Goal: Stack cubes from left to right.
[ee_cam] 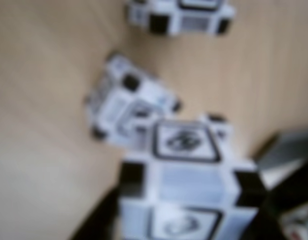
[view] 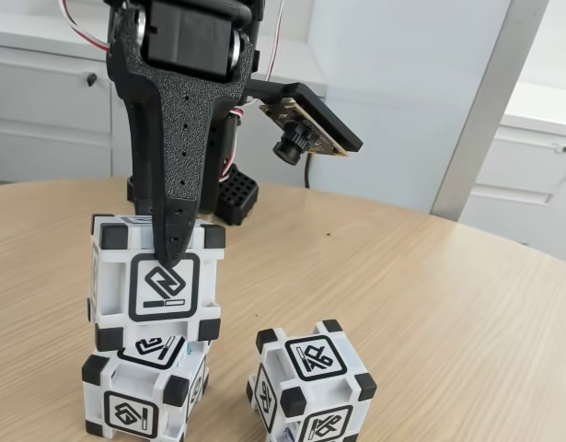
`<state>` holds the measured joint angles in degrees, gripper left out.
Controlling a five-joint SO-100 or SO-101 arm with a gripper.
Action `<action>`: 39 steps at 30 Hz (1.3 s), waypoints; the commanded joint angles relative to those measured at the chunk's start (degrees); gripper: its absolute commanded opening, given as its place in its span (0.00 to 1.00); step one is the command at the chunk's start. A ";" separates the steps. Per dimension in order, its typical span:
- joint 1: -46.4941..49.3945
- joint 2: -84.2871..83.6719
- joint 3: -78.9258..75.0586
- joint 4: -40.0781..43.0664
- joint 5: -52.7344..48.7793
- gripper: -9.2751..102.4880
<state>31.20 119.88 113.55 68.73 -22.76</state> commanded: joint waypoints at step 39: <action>0.62 1.85 3.52 2.72 -0.44 0.36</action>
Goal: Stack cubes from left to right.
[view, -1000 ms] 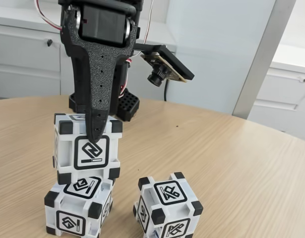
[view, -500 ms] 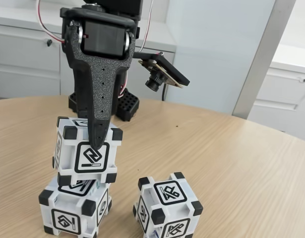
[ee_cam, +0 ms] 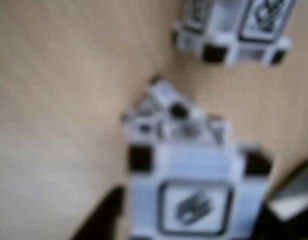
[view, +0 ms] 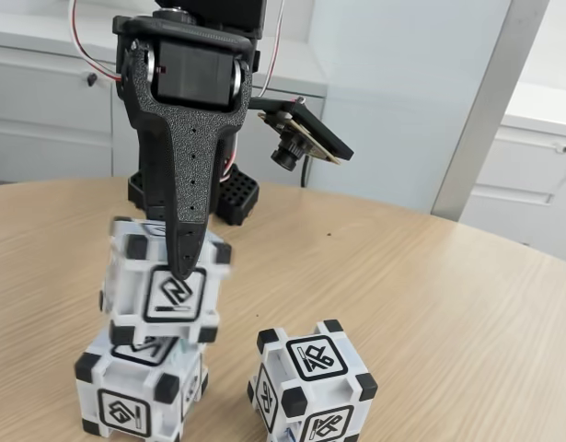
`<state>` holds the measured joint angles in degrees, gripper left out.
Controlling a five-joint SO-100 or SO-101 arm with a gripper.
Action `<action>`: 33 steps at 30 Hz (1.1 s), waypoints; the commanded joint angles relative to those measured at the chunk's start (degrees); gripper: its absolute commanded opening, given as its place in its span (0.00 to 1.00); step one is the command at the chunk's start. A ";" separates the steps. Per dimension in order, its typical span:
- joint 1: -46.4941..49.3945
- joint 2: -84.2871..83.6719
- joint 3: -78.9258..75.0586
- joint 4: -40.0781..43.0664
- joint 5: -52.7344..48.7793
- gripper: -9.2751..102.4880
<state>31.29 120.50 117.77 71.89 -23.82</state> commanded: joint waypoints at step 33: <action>0.79 1.32 -0.79 -0.44 3.25 0.38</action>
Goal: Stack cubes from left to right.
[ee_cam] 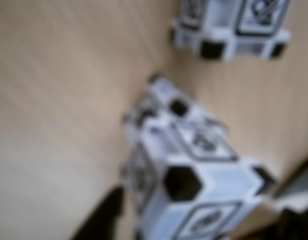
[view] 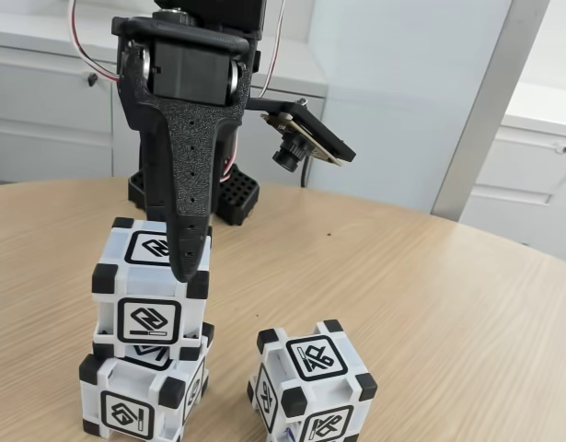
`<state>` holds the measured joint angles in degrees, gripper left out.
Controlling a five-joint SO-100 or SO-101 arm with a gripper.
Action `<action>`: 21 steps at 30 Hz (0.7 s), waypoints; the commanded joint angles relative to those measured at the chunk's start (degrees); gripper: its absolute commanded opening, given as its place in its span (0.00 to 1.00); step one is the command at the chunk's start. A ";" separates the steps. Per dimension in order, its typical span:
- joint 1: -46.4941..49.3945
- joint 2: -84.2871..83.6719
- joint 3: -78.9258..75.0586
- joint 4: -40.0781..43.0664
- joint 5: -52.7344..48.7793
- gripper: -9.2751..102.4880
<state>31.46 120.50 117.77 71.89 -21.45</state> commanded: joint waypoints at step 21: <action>0.53 1.41 -8.09 -0.44 5.36 0.37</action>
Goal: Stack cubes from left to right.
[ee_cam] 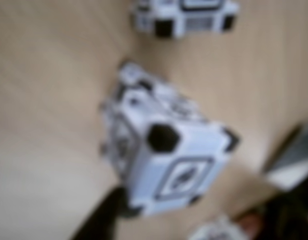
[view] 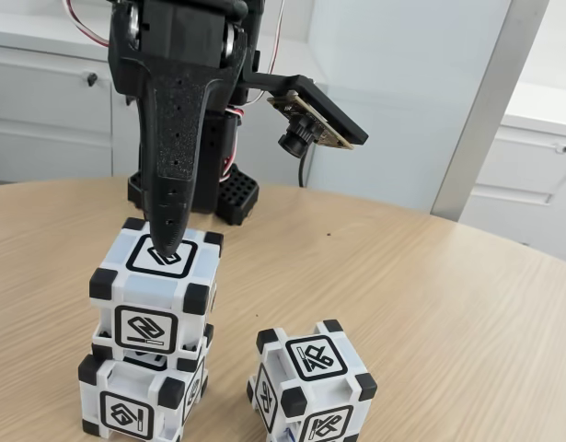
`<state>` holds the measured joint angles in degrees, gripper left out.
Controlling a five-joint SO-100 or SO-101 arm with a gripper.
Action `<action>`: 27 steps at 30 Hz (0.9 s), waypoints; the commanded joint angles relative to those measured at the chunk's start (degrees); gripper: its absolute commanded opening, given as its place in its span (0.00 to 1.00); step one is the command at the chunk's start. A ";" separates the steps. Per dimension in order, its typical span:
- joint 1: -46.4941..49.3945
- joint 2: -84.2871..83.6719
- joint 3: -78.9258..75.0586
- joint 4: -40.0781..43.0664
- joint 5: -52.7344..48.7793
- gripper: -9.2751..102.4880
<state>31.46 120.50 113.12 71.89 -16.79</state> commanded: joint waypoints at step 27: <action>-1.67 13.27 -3.43 -1.05 5.54 0.37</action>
<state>30.76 132.63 112.94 72.07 -11.78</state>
